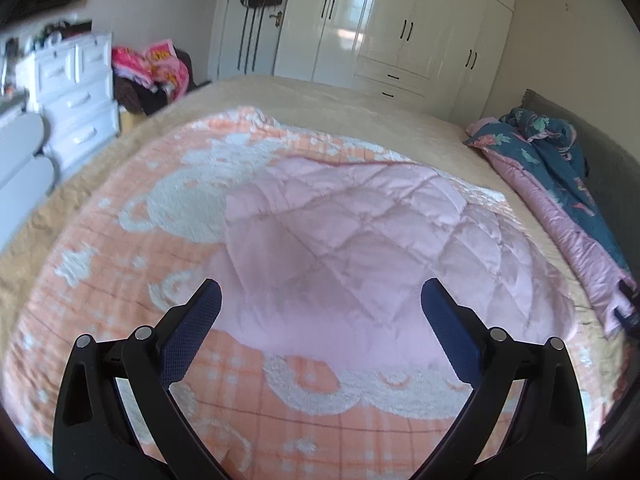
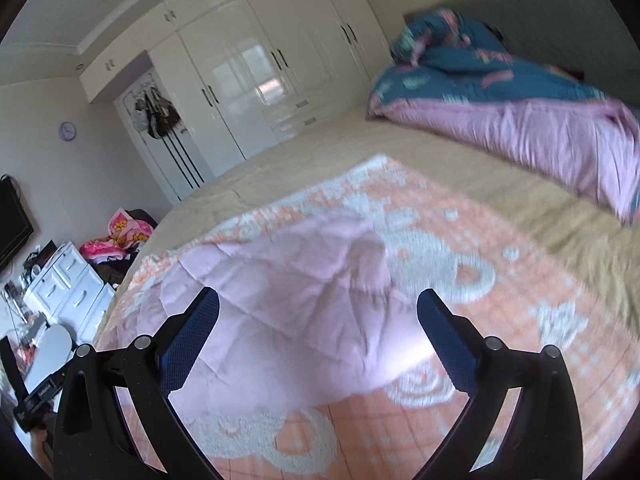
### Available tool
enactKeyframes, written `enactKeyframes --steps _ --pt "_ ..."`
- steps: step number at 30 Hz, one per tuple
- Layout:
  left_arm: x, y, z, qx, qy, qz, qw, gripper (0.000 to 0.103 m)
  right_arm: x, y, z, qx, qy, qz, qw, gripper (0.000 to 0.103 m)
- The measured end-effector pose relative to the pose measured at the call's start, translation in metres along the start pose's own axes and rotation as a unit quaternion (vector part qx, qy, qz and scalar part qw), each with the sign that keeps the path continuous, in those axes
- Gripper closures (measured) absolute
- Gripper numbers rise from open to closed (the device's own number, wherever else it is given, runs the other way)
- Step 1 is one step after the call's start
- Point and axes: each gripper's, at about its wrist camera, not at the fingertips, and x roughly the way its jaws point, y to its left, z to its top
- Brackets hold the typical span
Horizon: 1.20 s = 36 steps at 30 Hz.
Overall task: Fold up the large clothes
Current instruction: 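Grasp the folded end with both grippers and lift it up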
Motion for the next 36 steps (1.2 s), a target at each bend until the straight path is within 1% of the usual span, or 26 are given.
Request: enactKeyframes --steps 4,7,10,13,16,19,21,23,27,30,34,36 --pt "0.019 0.009 -0.015 -0.019 0.034 -0.001 0.9992 0.009 0.018 -0.011 -0.019 0.029 0.036 -0.016 0.999 0.004" --pt "0.037 0.022 -0.024 -0.063 0.06 -0.017 0.9961 0.01 0.03 -0.016 -0.028 0.044 0.05 -0.029 0.997 0.004" --pt "0.052 0.033 -0.032 -0.098 0.079 -0.025 0.9917 0.009 0.046 -0.021 -0.037 0.052 0.077 -0.03 0.995 0.004" --pt "0.064 0.041 -0.037 -0.133 0.101 -0.051 0.9845 0.009 0.059 -0.027 -0.043 0.065 0.098 -0.028 0.993 0.004" --pt "0.073 0.049 -0.04 -0.172 0.107 -0.075 0.9764 0.009 0.069 -0.033 -0.048 0.086 0.108 -0.025 0.99 0.004" --pt "0.078 0.055 -0.038 -0.206 0.108 -0.097 0.9678 0.009 0.078 -0.038 -0.051 0.113 0.123 -0.004 0.986 0.004" --pt "0.084 0.06 -0.039 -0.233 0.113 -0.122 0.958 0.01 0.085 -0.039 -0.052 0.123 0.13 0.005 0.984 0.004" --pt "0.09 0.063 -0.04 -0.248 0.115 -0.13 0.953 0.01 0.091 -0.04 -0.053 0.131 0.134 0.008 0.982 0.004" --pt "0.102 0.072 -0.039 -0.291 0.114 -0.143 0.939 0.009 0.101 -0.041 -0.051 0.15 0.132 0.02 0.98 0.004" --pt "0.112 0.076 -0.036 -0.304 0.115 -0.144 0.9347 0.009 0.111 -0.043 -0.049 0.167 0.13 0.027 0.977 0.004" --pt "0.125 0.075 -0.028 -0.308 0.116 -0.141 0.9336 0.009 0.124 -0.052 -0.048 0.203 0.133 0.043 0.969 0.004" --pt "0.131 0.074 -0.026 -0.306 0.113 -0.14 0.9348 0.008 0.132 -0.057 -0.047 0.219 0.139 0.054 0.964 0.004"
